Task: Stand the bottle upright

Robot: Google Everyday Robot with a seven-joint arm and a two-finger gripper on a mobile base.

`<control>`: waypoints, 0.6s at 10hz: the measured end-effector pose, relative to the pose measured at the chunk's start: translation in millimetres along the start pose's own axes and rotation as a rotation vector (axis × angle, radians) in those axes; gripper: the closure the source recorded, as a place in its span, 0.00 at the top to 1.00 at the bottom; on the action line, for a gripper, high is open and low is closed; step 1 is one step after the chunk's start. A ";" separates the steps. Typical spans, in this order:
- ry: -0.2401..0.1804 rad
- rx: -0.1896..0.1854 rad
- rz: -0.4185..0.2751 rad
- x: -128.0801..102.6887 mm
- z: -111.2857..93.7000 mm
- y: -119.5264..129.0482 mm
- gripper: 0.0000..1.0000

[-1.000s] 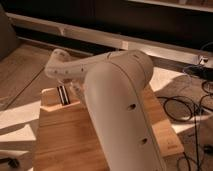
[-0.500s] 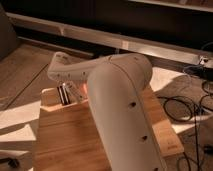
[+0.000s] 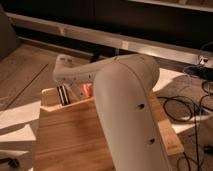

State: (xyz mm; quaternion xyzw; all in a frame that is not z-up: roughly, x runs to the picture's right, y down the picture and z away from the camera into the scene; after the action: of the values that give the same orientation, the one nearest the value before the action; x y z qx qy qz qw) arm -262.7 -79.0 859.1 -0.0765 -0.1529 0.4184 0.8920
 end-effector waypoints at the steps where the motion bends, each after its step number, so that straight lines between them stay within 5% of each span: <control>1: 0.000 -0.001 -0.074 -2.0 -0.8 6.2 0.09; 3: -0.017 0.020 -0.175 -16.5 -3.9 -2.1 0.09; 6: -0.031 0.032 -0.190 -23.5 -5.7 -10.8 0.09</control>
State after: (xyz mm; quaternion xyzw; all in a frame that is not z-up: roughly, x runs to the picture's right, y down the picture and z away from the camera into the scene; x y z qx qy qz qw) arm -267.2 -104.0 851.6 -0.0410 -0.1666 0.3355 0.9263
